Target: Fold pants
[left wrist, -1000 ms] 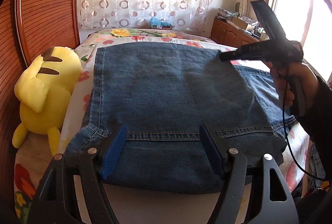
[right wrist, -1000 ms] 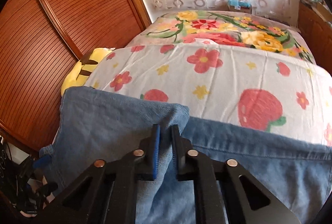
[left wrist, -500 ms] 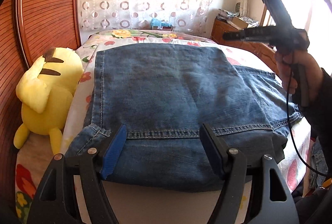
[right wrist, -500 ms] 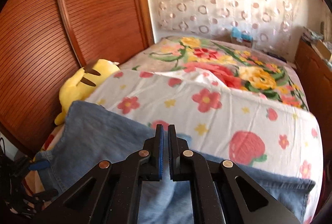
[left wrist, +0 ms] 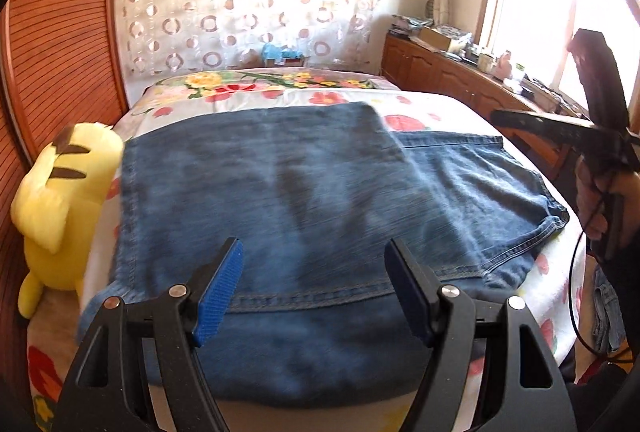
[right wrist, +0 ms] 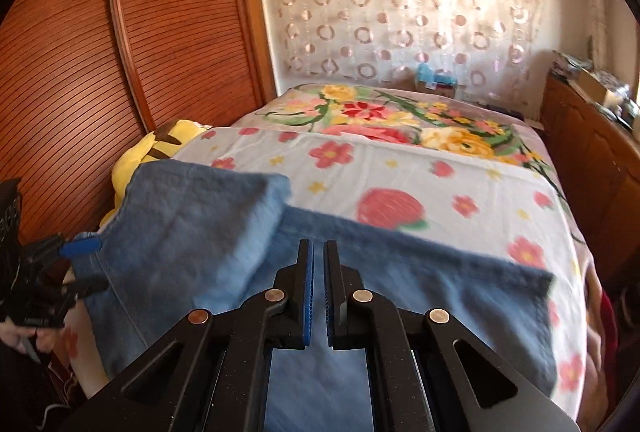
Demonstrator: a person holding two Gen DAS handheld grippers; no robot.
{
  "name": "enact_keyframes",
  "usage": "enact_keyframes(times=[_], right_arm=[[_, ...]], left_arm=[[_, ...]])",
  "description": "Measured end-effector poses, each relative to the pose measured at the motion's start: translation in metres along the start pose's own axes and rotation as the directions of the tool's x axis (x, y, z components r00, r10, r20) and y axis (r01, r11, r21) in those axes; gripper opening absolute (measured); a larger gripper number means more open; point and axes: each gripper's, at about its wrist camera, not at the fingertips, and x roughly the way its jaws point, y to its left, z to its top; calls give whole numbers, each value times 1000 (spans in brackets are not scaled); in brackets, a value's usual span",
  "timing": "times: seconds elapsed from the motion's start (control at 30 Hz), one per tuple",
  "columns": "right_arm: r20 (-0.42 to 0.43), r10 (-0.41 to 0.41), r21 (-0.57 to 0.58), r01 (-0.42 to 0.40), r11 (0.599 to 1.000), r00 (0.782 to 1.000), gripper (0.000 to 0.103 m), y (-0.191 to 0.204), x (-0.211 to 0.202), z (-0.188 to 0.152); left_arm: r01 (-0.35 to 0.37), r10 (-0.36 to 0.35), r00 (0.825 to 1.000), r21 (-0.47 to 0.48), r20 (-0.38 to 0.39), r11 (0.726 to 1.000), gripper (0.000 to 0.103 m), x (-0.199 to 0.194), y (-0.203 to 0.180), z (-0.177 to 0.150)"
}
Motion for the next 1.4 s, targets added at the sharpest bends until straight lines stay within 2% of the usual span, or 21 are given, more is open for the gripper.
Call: enact_keyframes(times=[0.27, 0.33, 0.57, 0.67, 0.73, 0.77, 1.0, 1.4], right_arm=[[9, -78, 54, 77, 996, 997, 4, -26, -48, -42], [7, -90, 75, 89, 993, 996, 7, -30, -59, -52], [-29, -164, 138, 166, 976, 986, 11, -45, -73, -74], [-50, -179, 165, 185, 969, 983, 24, -48, -73, -77], [-63, -191, 187, 200, 962, 980, 42, -52, -75, -81], [-70, -197, 198, 207, 958, 978, 45, -53, -76, -83], [-112, -216, 242, 237, 941, 970, 46, -59, -84, -89], [-136, -226, 276, 256, 926, 964, 46, -53, -84, -96]], left_arm=[[40, -39, 999, 57, -16, 998, 73, 16, -34, 11], [50, -48, 999, 65, -21, 997, 73, 19, -41, 12], [66, -62, 997, 94, -49, 993, 73, 28, -56, 10], [72, -66, 996, 94, -63, 993, 73, 32, -61, 6], [73, -66, 995, 98, -72, 993, 73, 35, -62, 4], [73, -65, 995, 100, -78, 992, 73, 36, -63, 3], [71, -61, 993, 95, -105, 993, 74, 42, -65, -7], [66, -57, 994, 108, -89, 992, 80, 46, -71, -12]])
